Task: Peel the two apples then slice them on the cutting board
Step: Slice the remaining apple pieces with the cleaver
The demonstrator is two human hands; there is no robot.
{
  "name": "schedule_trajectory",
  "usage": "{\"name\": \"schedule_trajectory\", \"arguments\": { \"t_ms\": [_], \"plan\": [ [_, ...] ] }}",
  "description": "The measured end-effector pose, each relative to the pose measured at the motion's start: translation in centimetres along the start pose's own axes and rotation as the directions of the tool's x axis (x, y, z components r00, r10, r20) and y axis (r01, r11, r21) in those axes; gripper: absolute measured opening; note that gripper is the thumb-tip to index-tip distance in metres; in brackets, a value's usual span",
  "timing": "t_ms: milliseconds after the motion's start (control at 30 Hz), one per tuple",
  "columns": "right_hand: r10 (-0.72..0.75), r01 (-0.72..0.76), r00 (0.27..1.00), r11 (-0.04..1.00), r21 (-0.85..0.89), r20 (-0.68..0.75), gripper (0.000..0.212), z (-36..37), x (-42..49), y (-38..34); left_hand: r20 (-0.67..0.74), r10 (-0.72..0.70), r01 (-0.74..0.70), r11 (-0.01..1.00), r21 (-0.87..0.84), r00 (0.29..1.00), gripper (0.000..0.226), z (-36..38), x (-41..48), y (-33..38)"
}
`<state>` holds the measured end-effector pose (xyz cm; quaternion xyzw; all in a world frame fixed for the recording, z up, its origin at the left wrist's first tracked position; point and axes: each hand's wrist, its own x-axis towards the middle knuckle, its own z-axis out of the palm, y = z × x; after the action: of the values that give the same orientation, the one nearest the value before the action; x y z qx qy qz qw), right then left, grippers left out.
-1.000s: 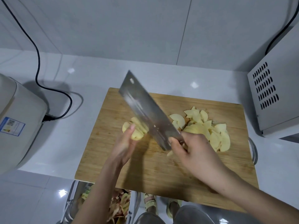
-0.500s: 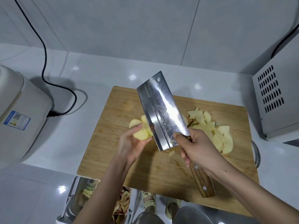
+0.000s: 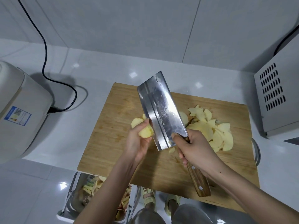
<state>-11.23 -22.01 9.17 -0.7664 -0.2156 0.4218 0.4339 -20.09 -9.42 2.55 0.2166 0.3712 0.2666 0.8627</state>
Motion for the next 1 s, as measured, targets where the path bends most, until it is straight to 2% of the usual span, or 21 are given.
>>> {"name": "schedule_trajectory", "arguments": {
  "t_ms": [33, 133, 167, 233, 300, 367, 467, 533, 733, 800, 867, 1000],
  "plan": [
    [0.007, -0.007, 1.0, 1.0, -0.004, 0.011, 0.023, -0.1, 0.0, 0.0, -0.001, -0.007, 0.007, 1.0, 0.018, 1.0, 0.018, -0.2, 0.0, 0.0],
    [0.059, -0.06, 0.996, 0.998, 0.009, 0.062, 0.024, -0.8, 0.1, -0.1, 0.022, -0.052, 0.048, 0.99, 0.13, 0.998, 0.044, -1.1, 0.2, 0.7],
    [0.068, -0.069, 0.995, 0.997, 0.017, 0.074, 0.024, -0.9, 0.1, -0.1, 0.02, -0.06, 0.056, 0.985, 0.163, 0.998, 0.044, -1.4, 0.2, 0.8],
    [0.063, -0.065, 0.995, 0.997, 0.033, 0.073, 0.023, -0.3, 0.0, 0.2, 0.022, -0.046, 0.042, 0.988, 0.146, 0.999, 0.031, -1.4, 0.2, 0.8],
    [0.044, -0.046, 0.998, 0.998, 0.042, 0.052, 0.021, 0.7, -0.1, 0.7, 0.017, -0.004, 0.004, 0.999, 0.037, 1.0, 0.013, -1.0, 0.0, 0.4],
    [0.041, -0.042, 0.998, 0.999, 0.019, 0.05, 0.021, 1.1, -0.1, 0.9, 0.016, 0.028, -0.028, 0.999, -0.039, 0.999, 0.028, -1.1, -0.1, 0.0],
    [0.065, -0.061, 0.992, 0.997, -0.04, 0.111, 0.025, 0.3, 0.5, 0.3, 0.02, 0.003, -0.004, 0.997, 0.08, 1.0, 0.015, -2.3, -0.3, 0.4],
    [0.076, -0.069, 0.986, 0.996, -0.054, 0.149, 0.025, 0.0, 0.7, 0.0, 0.009, -0.056, 0.053, 0.983, 0.173, 0.998, 0.031, -3.2, 0.0, 0.9],
    [0.102, -0.092, 0.974, 0.994, -0.062, 0.204, 0.024, 0.6, 0.8, 0.3, -0.016, -0.124, 0.124, 0.956, 0.265, 0.992, 0.05, -4.3, -0.5, 2.3],
    [0.088, -0.082, 0.979, 0.996, -0.042, 0.185, 0.025, 1.0, 0.7, 0.5, -0.041, -0.096, 0.103, 0.97, 0.218, 0.995, 0.05, -4.1, -0.8, 2.0],
    [0.061, -0.06, 0.986, 0.998, -0.011, 0.154, 0.022, 1.6, 0.5, 0.7, -0.08, -0.046, 0.055, 0.992, 0.112, 0.996, 0.038, -3.6, -1.2, 1.6],
    [0.026, -0.03, 0.986, 0.999, 0.021, 0.162, 0.02, 2.1, 0.5, 0.6, -0.062, 0.028, -0.031, 0.998, -0.047, 0.998, 0.025, -3.2, -1.5, 1.2]
  ]
}}
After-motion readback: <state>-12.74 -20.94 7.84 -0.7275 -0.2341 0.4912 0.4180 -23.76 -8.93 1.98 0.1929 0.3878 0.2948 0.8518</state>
